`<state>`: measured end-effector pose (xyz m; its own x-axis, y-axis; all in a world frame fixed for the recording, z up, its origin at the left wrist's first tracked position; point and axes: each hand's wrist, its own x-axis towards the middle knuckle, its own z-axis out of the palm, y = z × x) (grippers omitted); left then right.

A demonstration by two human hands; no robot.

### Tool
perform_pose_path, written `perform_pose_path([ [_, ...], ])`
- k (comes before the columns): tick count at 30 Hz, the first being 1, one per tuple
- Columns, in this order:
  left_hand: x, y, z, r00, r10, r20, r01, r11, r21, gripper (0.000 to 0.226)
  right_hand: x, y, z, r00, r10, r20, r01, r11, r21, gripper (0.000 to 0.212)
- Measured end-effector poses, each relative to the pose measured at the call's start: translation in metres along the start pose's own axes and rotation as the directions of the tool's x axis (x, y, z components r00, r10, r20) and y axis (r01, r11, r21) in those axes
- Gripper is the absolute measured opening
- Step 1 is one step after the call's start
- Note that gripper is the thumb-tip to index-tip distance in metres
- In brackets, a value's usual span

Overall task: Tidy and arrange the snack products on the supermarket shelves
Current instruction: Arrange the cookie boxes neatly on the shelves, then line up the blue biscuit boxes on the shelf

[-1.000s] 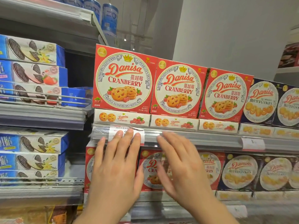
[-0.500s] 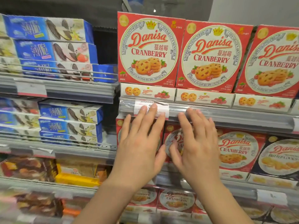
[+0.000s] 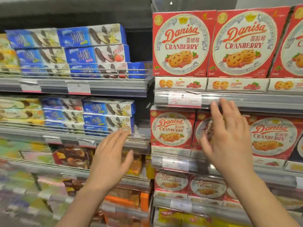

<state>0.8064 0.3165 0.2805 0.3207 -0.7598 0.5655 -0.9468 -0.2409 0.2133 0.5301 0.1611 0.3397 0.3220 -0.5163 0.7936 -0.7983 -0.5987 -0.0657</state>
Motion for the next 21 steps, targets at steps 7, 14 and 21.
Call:
perform_pose_path([
  [7, -0.006, -0.13, 0.038, 0.975, -0.148, 0.165, 0.134, 0.987, 0.09, 0.079, 0.0, -0.037, 0.009, 0.98, 0.168, -0.106, -0.157, 0.982, 0.102, 0.074],
  [14, 0.0, -0.208, 0.071, 0.965, -0.061, 0.254, 0.043, 0.996, 0.079, 0.08, -0.057, -0.178, 0.05, 0.972, 0.196, 0.13, -0.229, 0.915, 0.333, 0.046],
  [21, -0.002, -0.221, 0.08, 0.962, -0.011, 0.273, -0.009, 0.997, 0.071, 0.086, -0.083, -0.251, 0.145, 0.923, -0.06, 0.381, -0.056, 0.956, 0.287, 0.068],
])
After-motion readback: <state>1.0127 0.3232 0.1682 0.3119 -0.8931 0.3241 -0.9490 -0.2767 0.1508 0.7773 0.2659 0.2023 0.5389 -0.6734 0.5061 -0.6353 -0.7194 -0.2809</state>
